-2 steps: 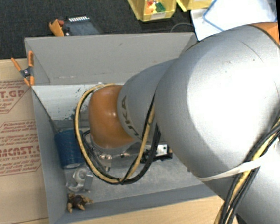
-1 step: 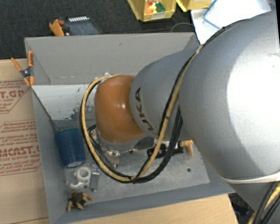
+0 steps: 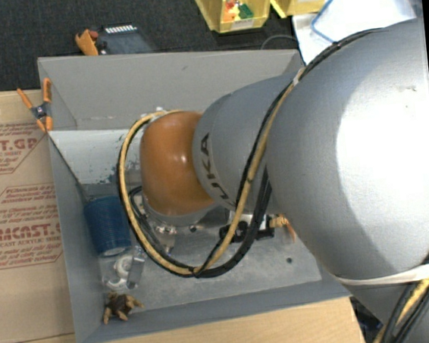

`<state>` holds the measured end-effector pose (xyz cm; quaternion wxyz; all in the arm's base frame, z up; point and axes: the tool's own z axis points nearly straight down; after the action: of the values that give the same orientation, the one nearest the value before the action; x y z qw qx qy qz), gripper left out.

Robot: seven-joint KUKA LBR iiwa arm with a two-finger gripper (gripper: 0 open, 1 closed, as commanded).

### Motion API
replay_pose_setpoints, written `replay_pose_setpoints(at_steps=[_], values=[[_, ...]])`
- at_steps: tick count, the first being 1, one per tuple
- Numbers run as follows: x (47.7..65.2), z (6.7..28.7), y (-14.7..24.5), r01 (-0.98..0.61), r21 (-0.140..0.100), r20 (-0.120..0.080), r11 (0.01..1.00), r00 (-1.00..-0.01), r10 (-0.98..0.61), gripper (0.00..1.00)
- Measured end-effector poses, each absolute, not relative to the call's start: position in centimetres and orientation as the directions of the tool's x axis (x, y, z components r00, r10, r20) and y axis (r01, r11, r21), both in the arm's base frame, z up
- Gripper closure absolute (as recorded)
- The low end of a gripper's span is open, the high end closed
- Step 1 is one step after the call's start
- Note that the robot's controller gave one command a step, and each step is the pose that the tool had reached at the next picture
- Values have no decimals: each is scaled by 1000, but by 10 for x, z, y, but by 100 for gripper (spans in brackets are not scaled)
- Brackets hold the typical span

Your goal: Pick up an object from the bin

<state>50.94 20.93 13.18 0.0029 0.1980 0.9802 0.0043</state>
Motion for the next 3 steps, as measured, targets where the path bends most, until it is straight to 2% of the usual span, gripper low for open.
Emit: replay_pose_setpoints(at_steps=[1,2,3], values=[[507,97,212,597,-4,7,802,-802,597,0],[504,103,214,534,-3,5,845,-845,534,0],[524,81,219,300,0,4,954,-954,300,0]])
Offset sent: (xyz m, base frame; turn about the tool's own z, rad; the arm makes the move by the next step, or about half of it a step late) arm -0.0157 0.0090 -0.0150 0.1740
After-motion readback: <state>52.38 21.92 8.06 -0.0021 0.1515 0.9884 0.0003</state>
